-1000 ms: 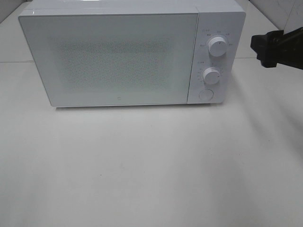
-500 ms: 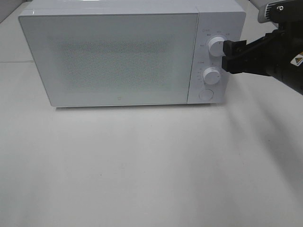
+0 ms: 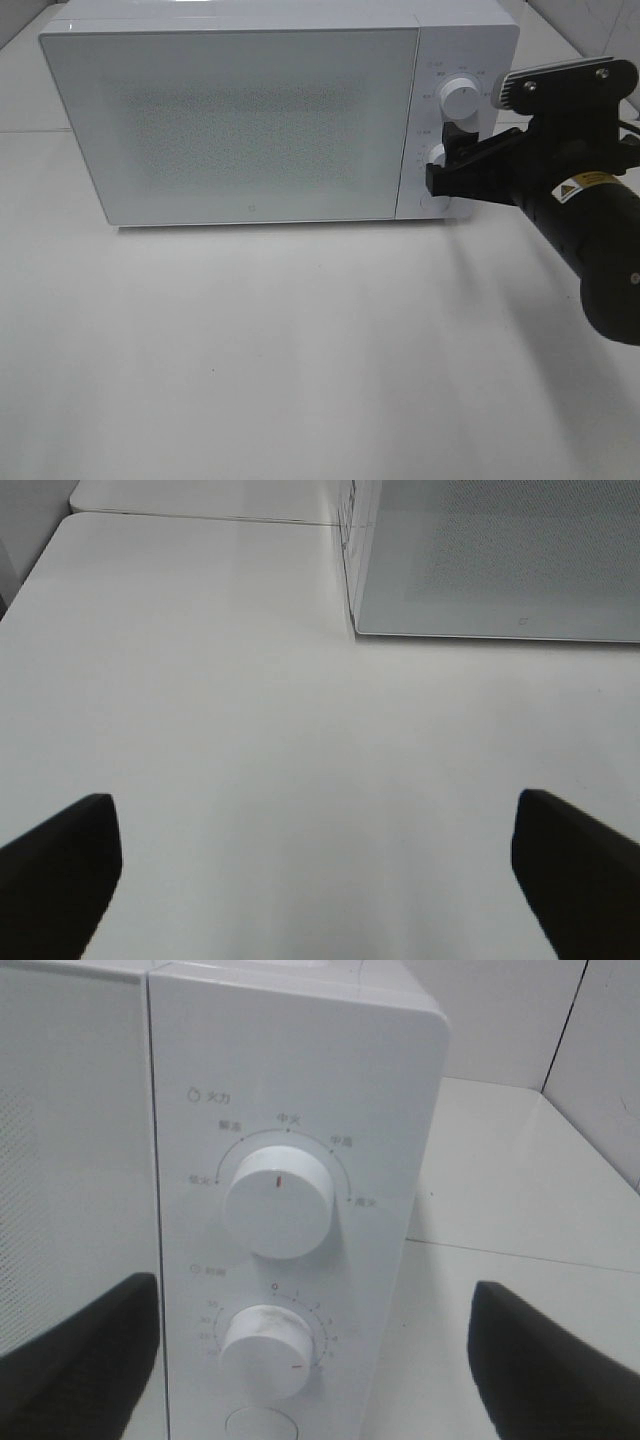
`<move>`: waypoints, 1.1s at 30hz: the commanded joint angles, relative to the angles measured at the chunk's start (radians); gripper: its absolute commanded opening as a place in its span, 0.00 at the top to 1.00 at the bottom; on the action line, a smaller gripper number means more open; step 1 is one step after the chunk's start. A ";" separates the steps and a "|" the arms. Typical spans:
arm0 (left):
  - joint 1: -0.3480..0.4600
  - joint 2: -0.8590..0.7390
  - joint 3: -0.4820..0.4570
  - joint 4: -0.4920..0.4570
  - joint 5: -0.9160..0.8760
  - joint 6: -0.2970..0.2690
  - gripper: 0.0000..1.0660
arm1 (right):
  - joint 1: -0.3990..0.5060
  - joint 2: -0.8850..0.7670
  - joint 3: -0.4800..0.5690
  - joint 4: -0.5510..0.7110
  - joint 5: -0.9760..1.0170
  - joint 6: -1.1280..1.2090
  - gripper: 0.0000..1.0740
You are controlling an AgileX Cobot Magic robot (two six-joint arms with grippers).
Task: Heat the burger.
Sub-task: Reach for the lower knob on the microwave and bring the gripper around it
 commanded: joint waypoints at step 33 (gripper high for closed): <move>0.002 -0.014 0.001 -0.002 -0.008 -0.001 0.08 | 0.070 0.263 -0.110 0.105 -0.169 0.072 0.29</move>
